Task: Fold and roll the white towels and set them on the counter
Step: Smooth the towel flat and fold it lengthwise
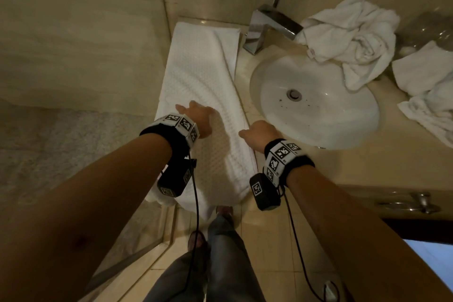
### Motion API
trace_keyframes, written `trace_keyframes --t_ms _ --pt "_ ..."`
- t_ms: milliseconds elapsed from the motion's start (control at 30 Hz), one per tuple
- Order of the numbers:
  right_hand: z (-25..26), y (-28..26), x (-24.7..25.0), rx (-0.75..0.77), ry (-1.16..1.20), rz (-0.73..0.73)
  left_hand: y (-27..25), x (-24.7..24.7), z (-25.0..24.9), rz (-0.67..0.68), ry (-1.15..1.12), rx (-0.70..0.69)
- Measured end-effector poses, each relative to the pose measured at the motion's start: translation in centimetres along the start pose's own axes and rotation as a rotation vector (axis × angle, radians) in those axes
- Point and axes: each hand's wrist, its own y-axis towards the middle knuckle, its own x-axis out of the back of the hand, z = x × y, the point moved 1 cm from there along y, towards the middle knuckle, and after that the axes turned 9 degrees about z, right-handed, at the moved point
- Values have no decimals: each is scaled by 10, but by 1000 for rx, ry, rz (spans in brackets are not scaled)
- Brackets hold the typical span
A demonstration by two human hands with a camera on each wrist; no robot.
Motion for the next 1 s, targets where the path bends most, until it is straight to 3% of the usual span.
trace_keyframes --t_ms 167,400,600,867,1000 --pt "32 36 14 44 112 -98 8 27 12 -107 -23 7" --pt "73 98 51 -47 109 -182 70 89 30 -100 -207 62" --pt "111 147 83 7 25 -249 116 130 37 -119 -231 69" --pt "162 205 104 196 -155 -288 162 169 58 -139 -369 136" --pt "173 224 118 188 -27 -287 184 195 68 -308 -262 146"
